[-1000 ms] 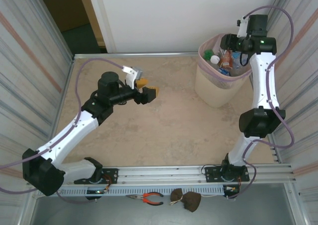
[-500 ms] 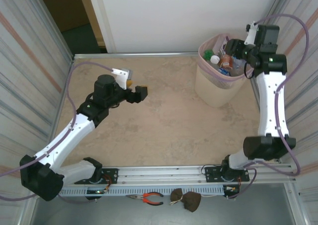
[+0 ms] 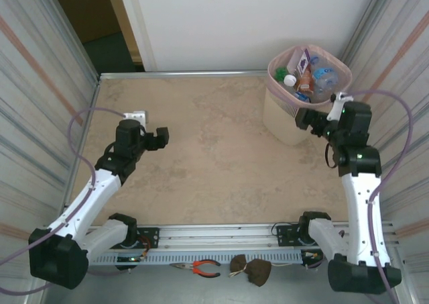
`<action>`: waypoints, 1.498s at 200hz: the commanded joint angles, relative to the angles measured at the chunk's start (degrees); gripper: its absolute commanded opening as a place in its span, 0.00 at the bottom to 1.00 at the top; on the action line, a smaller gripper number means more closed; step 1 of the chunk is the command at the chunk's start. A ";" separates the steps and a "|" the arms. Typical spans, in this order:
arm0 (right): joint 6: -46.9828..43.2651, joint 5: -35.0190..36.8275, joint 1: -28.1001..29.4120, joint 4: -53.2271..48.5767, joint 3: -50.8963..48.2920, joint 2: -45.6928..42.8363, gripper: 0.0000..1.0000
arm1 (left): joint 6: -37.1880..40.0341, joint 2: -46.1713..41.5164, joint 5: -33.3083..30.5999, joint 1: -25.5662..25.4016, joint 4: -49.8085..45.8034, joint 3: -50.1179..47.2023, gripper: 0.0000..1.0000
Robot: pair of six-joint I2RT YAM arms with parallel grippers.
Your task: Put the plastic bottles in the bin
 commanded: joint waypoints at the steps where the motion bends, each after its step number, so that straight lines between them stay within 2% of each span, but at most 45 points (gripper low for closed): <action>1: -0.07 3.26 0.45 9.11 -8.94 -2.06 0.99 | 5.33 0.10 -9.16 0.40 5.67 -3.21 0.99; 16: -0.91 4.31 0.68 16.71 -17.26 -2.82 0.99 | 7.87 1.80 -12.34 0.43 9.11 -5.10 0.99; 37: -1.52 6.93 0.96 27.41 -26.45 -1.06 0.99 | 11.89 5.43 -13.41 1.27 14.20 -7.44 0.99; 63: -4.77 9.41 2.07 40.35 -32.75 8.07 0.99 | 12.53 11.05 -13.55 4.20 19.51 -9.07 0.99; 80: -5.89 11.19 2.71 50.05 -35.02 15.97 0.99 | 15.38 12.83 -12.43 5.30 29.49 -13.32 0.99; 89: -5.96 11.33 2.72 55.86 -36.38 19.45 0.99 | 16.54 13.80 -10.68 6.19 37.46 -16.29 0.99; 105: -6.47 11.49 2.71 63.87 -37.77 24.47 0.99 | 17.11 15.59 -7.11 8.48 45.82 -19.50 0.99; 113: -6.27 11.80 2.61 62.98 -36.35 26.01 0.99 | 17.69 15.72 -5.28 9.00 46.12 -19.47 0.99; 144: -8.39 9.14 2.47 71.35 -35.12 31.31 0.99 | 16.50 18.83 4.50 13.92 55.56 -21.27 0.99; 166: -8.64 7.54 1.68 72.48 -34.23 33.91 0.99 | 14.84 22.56 11.07 17.00 56.43 -19.83 0.99; 185: -9.33 5.32 1.62 77.05 -35.87 36.20 0.99 | 16.14 26.61 16.14 17.49 59.73 -19.89 0.98; 207: -9.05 5.88 1.62 81.78 -37.66 38.41 0.99 | 17.18 30.31 18.69 17.48 63.81 -19.99 0.99; 220: -8.50 6.23 1.27 82.13 -37.70 38.79 0.99 | 18.64 30.27 21.06 17.38 58.82 -17.05 0.99; 226: -8.48 6.18 1.22 81.96 -37.59 38.79 0.99 | 18.75 30.30 20.43 17.10 54.97 -15.85 0.99; 235: -8.50 6.15 1.22 82.03 -37.59 38.84 0.99 | 17.71 30.74 17.95 17.01 57.41 -16.39 0.99; 241: -8.45 6.10 1.15 82.02 -37.54 38.84 0.99 | 17.49 30.66 16.81 16.88 55.41 -15.57 0.99; 284: -8.37 5.99 1.12 81.88 -37.59 38.65 0.99 | 17.39 30.29 15.20 16.27 55.60 -15.94 0.99; 299: -8.50 6.49 1.30 81.91 -37.50 38.75 0.99 | 17.87 30.25 12.85 15.27 55.88 -16.07 0.99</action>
